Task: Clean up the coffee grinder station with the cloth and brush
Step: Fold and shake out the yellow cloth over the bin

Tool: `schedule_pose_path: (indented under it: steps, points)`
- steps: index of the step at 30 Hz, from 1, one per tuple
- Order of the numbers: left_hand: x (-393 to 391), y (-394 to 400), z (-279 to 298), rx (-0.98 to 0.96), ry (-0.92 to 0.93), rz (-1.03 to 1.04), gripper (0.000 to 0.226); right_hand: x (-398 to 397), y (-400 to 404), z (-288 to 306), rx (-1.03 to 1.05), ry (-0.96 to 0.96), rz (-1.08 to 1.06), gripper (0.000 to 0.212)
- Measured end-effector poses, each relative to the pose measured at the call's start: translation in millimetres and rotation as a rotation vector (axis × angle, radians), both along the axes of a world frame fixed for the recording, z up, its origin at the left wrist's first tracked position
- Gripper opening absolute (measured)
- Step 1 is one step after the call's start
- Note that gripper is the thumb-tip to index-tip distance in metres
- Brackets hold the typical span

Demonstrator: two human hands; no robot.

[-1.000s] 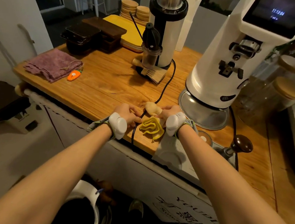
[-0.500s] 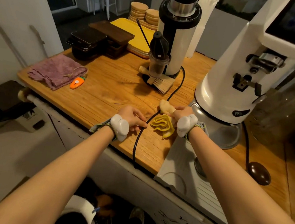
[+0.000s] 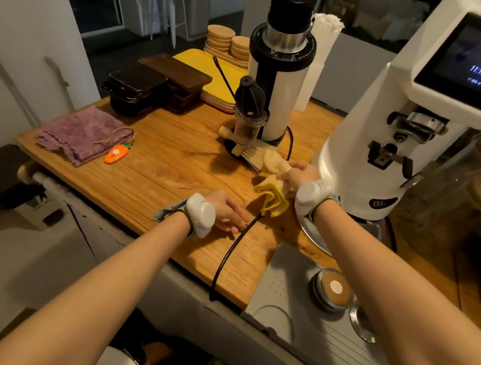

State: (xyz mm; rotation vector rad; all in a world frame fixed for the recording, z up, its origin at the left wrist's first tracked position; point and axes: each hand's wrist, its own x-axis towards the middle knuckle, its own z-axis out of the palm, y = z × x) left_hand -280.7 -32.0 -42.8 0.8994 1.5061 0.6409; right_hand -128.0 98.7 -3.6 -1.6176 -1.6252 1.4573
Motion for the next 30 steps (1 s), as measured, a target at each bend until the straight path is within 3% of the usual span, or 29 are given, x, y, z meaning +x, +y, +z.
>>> schedule_pose_path:
  steps: [6, 10, 13, 15, 17, 20, 30]
  points:
    - [13, 1, 8, 0.011, -0.037, -0.158, 0.027, -33, -12, -3, 0.099, -0.089, 0.204, 0.044]
    - [-3, -1, 17, 0.044, -0.036, -0.052, 0.021, -36, -26, -27, 0.061, -0.107, 0.345, 0.034]
    - [-19, -3, 18, 0.226, 0.040, 0.140, 0.004, -34, -26, -35, 0.052, -0.071, 0.376, 0.040]
    - [-27, -2, 16, 0.325, 0.136, 0.249, 0.015, -34, -23, -37, 0.046, -0.064, 0.383, 0.041]
    - [-31, 2, 12, 0.371, 0.260, 0.232, 0.037, -36, -22, -37, 0.052, -0.089, 0.390, 0.037]
    - [-32, 8, 2, 0.353, 0.313, 0.176, 0.049, -38, -24, -37, 0.086, -0.151, 0.449, 0.033]
    - [-42, -7, -12, 0.255, 0.395, 0.196, 0.038, -41, -50, -32, 0.024, -0.148, 0.475, 0.032]
